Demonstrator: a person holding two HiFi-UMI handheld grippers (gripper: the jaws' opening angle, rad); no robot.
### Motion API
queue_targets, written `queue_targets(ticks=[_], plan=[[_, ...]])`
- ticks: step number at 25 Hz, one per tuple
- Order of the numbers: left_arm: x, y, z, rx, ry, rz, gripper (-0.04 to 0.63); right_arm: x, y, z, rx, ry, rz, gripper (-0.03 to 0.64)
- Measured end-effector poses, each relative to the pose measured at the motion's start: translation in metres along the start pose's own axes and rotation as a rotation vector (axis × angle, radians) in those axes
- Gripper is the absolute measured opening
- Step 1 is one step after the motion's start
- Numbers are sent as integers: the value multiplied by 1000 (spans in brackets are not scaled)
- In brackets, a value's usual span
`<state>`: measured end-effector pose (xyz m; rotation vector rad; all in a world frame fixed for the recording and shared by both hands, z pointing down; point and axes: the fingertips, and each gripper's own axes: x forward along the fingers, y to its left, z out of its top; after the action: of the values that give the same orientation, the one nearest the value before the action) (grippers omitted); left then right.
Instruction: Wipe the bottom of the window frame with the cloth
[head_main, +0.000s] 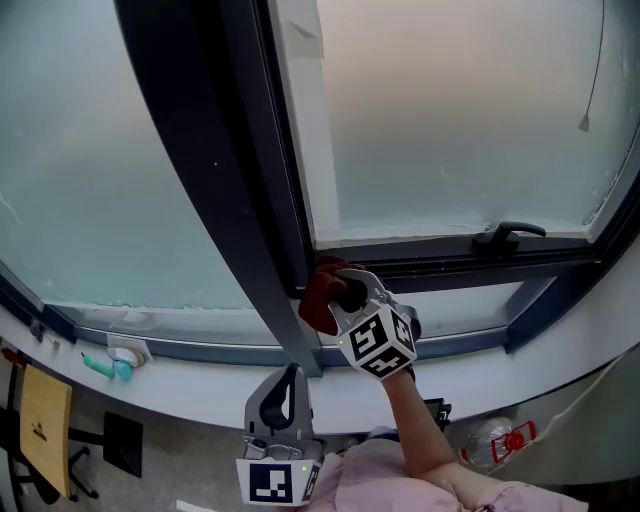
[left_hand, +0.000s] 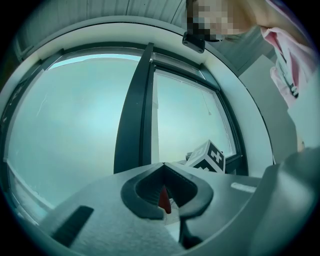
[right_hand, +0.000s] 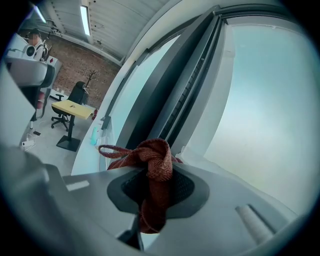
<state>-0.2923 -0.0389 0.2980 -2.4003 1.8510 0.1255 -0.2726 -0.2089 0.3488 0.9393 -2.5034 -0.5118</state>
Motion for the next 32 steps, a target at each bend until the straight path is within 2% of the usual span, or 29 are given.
queue_targets(ticks=[22,32], plan=[[-4,-3,-2,-20,-15,-24,-6,-21,-21,-18,40,28,-69,72],[14,-26,-4,-33,-8,-100,-6,-39,-39,-34,45,47,-111,72]])
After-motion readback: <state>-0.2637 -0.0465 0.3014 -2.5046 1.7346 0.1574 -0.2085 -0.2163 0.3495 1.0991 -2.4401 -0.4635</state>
